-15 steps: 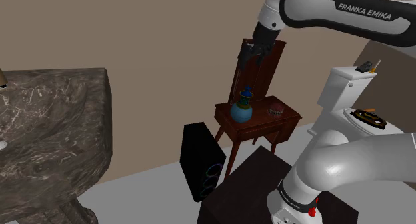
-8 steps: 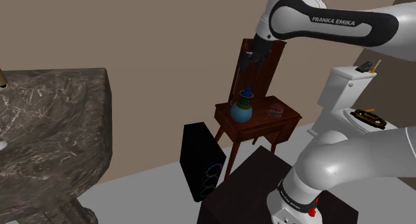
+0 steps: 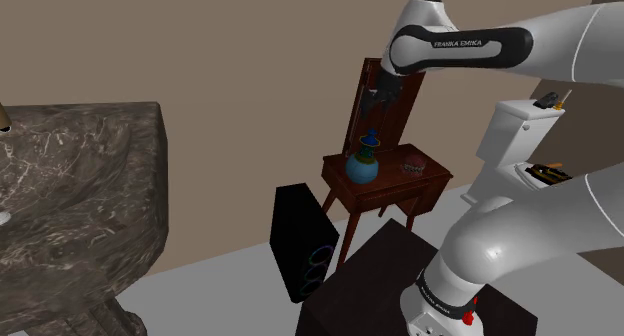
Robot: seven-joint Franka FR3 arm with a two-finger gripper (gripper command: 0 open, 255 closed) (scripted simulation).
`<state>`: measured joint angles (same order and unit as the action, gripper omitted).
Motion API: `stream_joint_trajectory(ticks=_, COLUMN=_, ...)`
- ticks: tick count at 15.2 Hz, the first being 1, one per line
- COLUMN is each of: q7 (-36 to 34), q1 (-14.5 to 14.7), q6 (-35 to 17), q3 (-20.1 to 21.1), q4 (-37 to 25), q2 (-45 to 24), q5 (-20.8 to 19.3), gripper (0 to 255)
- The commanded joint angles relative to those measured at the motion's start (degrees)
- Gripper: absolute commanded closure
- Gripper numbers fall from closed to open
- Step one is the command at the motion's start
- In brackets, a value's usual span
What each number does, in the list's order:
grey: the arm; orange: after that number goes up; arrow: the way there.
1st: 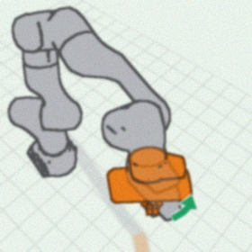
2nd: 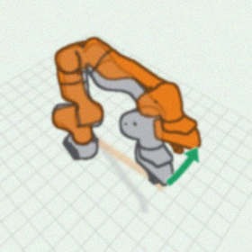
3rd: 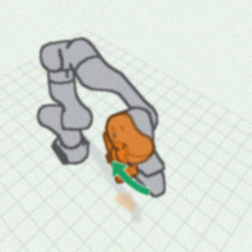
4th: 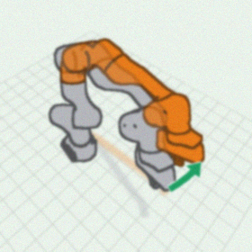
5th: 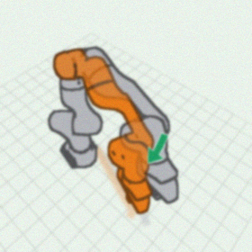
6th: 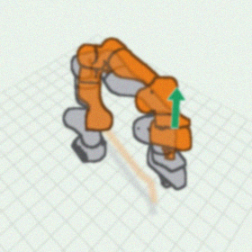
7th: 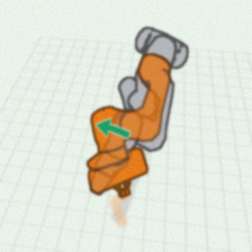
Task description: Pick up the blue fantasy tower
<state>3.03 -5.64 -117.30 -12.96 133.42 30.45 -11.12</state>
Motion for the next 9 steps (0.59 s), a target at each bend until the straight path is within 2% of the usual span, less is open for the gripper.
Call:
stream_joint_trajectory(ticks=1, q7=1.83, q1=-0.42, q6=-2.24, q3=-2.08, q4=-0.73, q2=-2.89, q5=-0.06, gripper=0)
stream_joint_trajectory(ticks=9, q7=10.1, q1=-1.06, q6=-10.69, q3=-10.03, q4=-6.0, q2=-17.03, q5=3.3, gripper=0)
